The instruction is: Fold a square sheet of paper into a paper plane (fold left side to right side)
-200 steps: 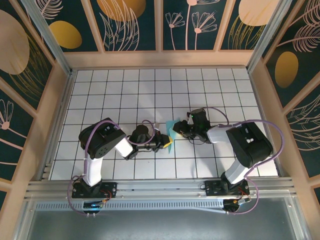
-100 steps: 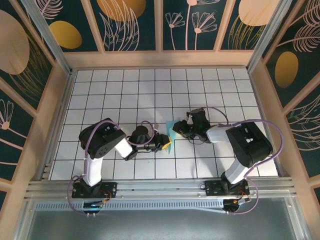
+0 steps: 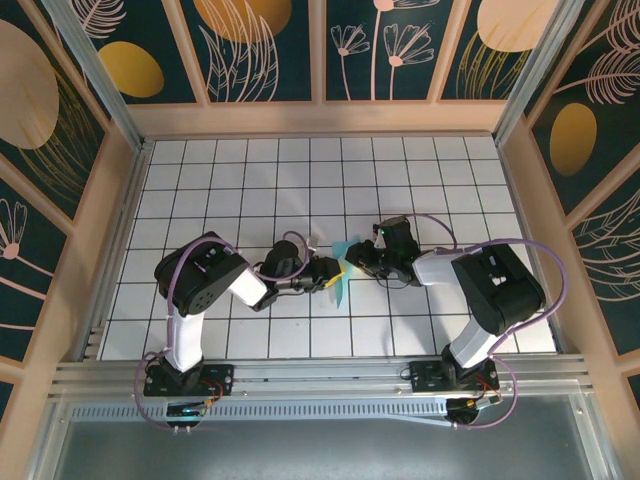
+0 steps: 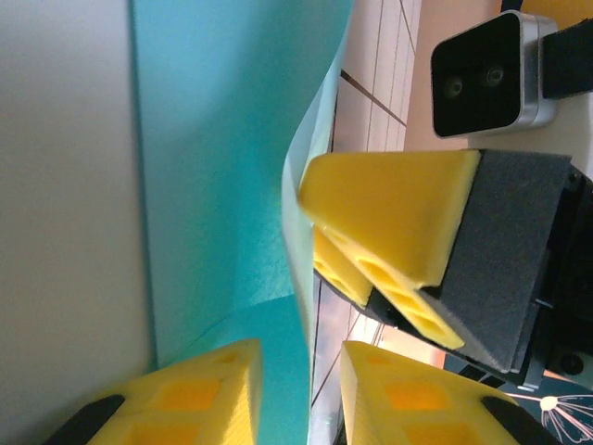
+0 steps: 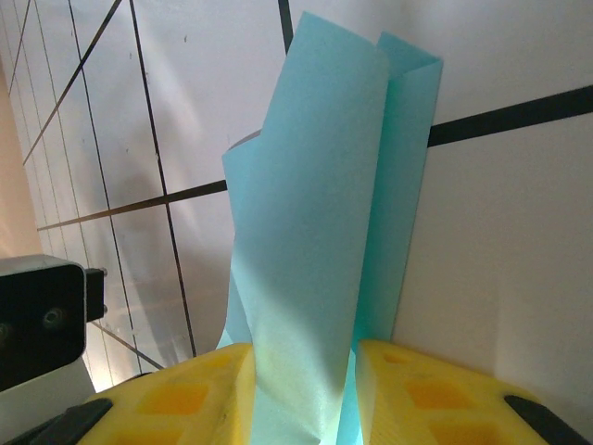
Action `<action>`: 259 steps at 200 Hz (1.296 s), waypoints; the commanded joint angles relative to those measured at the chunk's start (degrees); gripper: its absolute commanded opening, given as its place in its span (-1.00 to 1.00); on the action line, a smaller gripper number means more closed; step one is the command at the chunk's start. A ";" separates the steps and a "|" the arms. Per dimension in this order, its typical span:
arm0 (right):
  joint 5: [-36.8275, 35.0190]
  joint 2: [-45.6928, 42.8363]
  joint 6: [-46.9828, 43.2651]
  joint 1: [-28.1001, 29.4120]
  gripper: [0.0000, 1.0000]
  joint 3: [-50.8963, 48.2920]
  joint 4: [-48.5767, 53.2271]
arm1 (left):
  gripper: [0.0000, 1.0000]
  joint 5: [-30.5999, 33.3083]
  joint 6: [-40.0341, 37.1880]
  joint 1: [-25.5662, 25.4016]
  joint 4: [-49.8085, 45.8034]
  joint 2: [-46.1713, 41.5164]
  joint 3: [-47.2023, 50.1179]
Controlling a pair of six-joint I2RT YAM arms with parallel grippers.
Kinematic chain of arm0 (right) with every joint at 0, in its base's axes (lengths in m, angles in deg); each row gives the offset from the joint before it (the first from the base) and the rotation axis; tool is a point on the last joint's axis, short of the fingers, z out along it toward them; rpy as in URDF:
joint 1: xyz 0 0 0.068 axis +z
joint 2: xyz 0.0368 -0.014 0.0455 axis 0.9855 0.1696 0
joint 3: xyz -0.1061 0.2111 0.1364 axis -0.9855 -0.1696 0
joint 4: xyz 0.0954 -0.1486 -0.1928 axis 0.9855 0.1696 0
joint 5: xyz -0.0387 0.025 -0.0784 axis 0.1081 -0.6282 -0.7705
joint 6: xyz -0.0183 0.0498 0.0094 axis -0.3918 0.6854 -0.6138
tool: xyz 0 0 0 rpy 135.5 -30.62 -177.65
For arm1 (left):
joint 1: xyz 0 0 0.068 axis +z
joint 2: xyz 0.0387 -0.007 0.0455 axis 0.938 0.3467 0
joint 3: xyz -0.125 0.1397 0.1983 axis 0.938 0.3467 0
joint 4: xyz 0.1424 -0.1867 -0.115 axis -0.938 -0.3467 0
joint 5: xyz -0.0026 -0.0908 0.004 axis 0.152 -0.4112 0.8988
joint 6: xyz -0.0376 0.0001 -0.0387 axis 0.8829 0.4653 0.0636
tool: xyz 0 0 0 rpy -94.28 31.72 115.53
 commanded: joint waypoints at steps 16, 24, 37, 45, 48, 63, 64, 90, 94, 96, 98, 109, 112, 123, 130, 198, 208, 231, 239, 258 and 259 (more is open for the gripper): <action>-1.99 1.41 -0.88 0.89 -0.31 0.80 2.18 | -0.53 1.11 -3.87 0.34 -5.57 -0.55 -1.91; -1.99 1.39 -1.00 0.89 -0.31 0.87 2.23 | -0.56 1.50 -4.35 0.38 -6.62 -0.77 -2.02; -1.99 1.43 -1.05 0.88 -0.31 0.89 2.37 | -0.63 2.29 -5.27 0.42 -8.50 -1.21 -2.32; -1.99 1.47 -1.20 0.89 -0.31 0.96 2.49 | -0.66 2.69 -5.82 0.41 -9.45 -1.43 -2.44; -1.99 1.48 -1.16 0.89 -0.31 0.99 2.57 | -0.67 2.83 -6.00 0.44 -9.82 -1.45 -2.48; -1.99 1.62 -1.35 0.89 -0.31 1.15 2.85 | -0.74 3.57 -6.63 0.46 -11.17 -1.63 -2.78; -1.99 1.63 -1.37 0.89 -0.31 1.15 2.85 | -0.74 3.58 -6.72 0.44 -11.20 -1.63 -2.78; -1.99 1.69 -1.47 0.88 -0.31 1.33 3.03 | -0.82 4.10 -6.97 0.42 -11.57 -1.29 -2.96; -1.99 1.70 -1.42 0.94 -0.31 1.41 3.05 | -0.82 4.26 -7.01 0.43 -11.58 -1.29 -2.89; -1.99 1.73 -1.46 0.92 -0.31 1.42 3.10 | -0.82 4.39 -6.99 0.49 -11.64 -1.32 -2.88; -1.99 1.72 -1.52 0.89 -0.31 1.42 3.06 | -0.83 4.45 -6.99 0.46 -11.66 -1.35 -2.83; -1.99 1.74 -1.59 0.89 -0.31 1.51 3.20 | -0.85 4.94 -7.17 0.53 -12.00 -1.54 -2.63; -1.99 1.74 -1.61 0.88 -0.31 1.55 3.28 | -0.85 5.03 -7.30 0.51 -12.12 -1.62 -2.55; -1.99 1.72 -1.67 0.88 -0.32 1.59 3.37 | -0.85 5.41 -7.65 0.58 -12.58 -2.01 -2.43; -1.99 1.70 -1.72 0.93 -0.31 1.59 3.48 | -0.86 5.60 -7.85 0.61 -12.84 -2.28 -2.19; -1.81 2.23 -1.69 0.97 -0.32 1.77 3.29 | -0.87 5.99 -9.78 0.96 -15.18 -3.67 -2.61; -1.81 2.11 -1.70 1.07 -0.32 1.68 3.29 | -0.87 6.07 -9.86 1.00 -15.18 -3.58 -2.61; -1.72 2.26 -1.65 1.16 -0.31 1.73 3.29 | -0.87 5.28 -9.80 1.04 -14.68 -2.63 -2.88; -1.64 2.18 -1.72 1.15 -0.31 1.77 3.22 | -0.87 5.17 -9.74 1.03 -14.48 -2.51 -2.83; -1.63 2.07 -1.62 1.15 -0.32 1.77 3.11 | -0.88 5.86 -10.80 1.03 -15.93 -2.59 -2.78; -1.63 2.04 -1.59 1.15 -0.32 1.77 3.11 | -0.88 5.91 -10.87 1.03 -16.08 -2.59 -2.83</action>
